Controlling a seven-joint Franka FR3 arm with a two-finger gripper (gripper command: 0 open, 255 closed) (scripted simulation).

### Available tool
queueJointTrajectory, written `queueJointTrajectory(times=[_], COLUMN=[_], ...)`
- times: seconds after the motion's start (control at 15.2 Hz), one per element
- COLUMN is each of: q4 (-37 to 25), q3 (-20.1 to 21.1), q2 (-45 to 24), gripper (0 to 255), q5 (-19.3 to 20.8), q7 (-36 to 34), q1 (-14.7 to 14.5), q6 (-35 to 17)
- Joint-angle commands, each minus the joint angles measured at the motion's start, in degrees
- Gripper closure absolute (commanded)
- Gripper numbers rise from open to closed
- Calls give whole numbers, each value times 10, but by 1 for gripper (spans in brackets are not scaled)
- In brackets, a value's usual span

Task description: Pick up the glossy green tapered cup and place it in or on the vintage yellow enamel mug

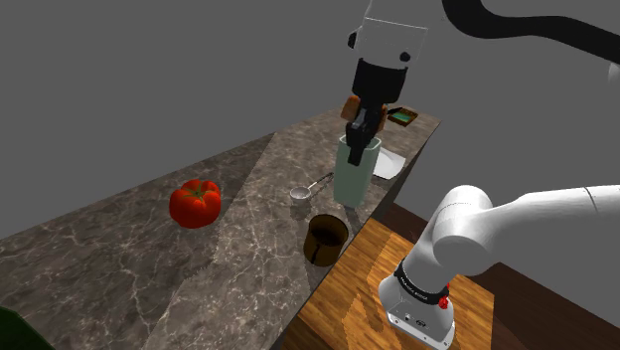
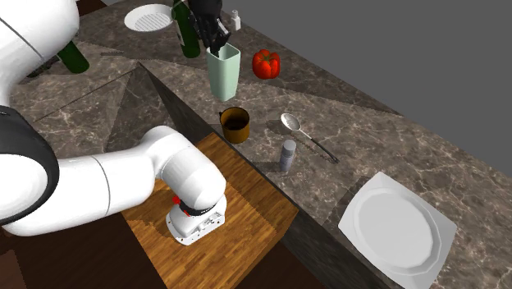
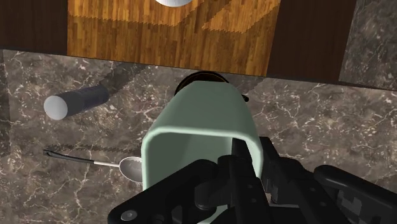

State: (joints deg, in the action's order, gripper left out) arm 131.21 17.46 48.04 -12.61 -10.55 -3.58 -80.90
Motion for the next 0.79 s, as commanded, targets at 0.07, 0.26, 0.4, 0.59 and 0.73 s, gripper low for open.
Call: queueJointTrajectory(times=[0.07, 0.26, 0.4, 0.59, 0.73], q4=[24, 51, 69, 94, 111], q3=[5, 9, 12, 16, 19], q2=[8, 15, 20, 25, 28], gripper=[255, 255, 255, 255, 255], q5=[-5, -9, -12, -17, -20], q7=[-1, 0, 1, 2, 3], q1=[-3, -5, -6, -9, -10], q6=[-16, -36, -49, -70, -83])
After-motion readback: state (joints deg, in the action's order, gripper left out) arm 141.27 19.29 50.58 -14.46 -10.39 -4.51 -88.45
